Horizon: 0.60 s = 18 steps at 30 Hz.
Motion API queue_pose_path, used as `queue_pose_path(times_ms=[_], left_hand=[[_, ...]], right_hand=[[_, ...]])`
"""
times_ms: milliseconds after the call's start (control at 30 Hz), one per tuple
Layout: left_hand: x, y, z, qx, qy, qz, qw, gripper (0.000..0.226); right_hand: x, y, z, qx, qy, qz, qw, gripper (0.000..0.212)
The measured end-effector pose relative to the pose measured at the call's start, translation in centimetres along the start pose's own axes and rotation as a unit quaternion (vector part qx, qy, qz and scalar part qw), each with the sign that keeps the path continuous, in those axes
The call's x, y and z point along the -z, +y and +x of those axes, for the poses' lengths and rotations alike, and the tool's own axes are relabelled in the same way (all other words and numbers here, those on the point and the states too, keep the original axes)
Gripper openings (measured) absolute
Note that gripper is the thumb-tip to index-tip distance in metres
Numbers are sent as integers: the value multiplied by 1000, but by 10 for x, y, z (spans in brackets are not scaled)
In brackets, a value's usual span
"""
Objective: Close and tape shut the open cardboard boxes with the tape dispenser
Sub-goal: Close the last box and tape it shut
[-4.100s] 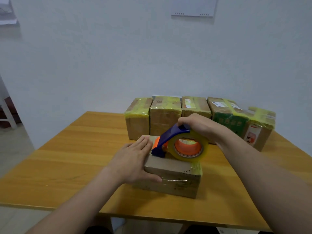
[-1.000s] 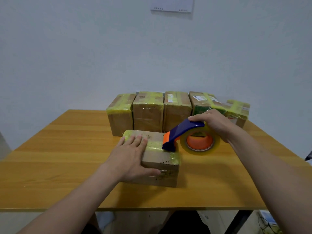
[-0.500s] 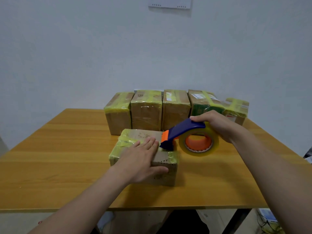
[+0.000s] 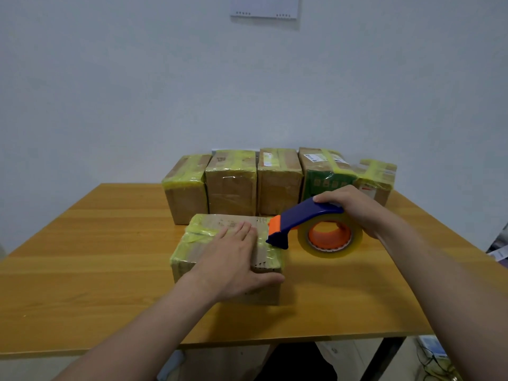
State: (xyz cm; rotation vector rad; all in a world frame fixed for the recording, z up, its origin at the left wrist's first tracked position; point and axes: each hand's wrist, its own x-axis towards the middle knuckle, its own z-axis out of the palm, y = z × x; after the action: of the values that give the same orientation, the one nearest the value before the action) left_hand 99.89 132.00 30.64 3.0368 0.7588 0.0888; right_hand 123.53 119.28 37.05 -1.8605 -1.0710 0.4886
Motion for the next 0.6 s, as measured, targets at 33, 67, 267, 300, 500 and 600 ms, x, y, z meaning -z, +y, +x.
queue_pose_path(times_ms=[33,67,267,300,500,600], left_hand=[[-1,4,2,-7,3,-15,1000,122],[-3,6,4,-14,5,-23,1000,120],[-13,5,9,-25,-10,-12,1000,113],[-13,5,9,-24,-11,-11,1000,113],[-13,3,6,-29,-2,-9,1000,114],[-14,2,6,-31,4,-3,1000,115]], right_hand=[[1,0,1,-1,-4,0,1000,35],[1,-1,2,-3,-9,2,1000,37],[3,7,4,-22,-29,19,999,40],[4,9,3,-25,-31,24,999,41],[11,24,-3,-28,-41,45,998,43],[20,30,-8,-33,-43,76,996,42]])
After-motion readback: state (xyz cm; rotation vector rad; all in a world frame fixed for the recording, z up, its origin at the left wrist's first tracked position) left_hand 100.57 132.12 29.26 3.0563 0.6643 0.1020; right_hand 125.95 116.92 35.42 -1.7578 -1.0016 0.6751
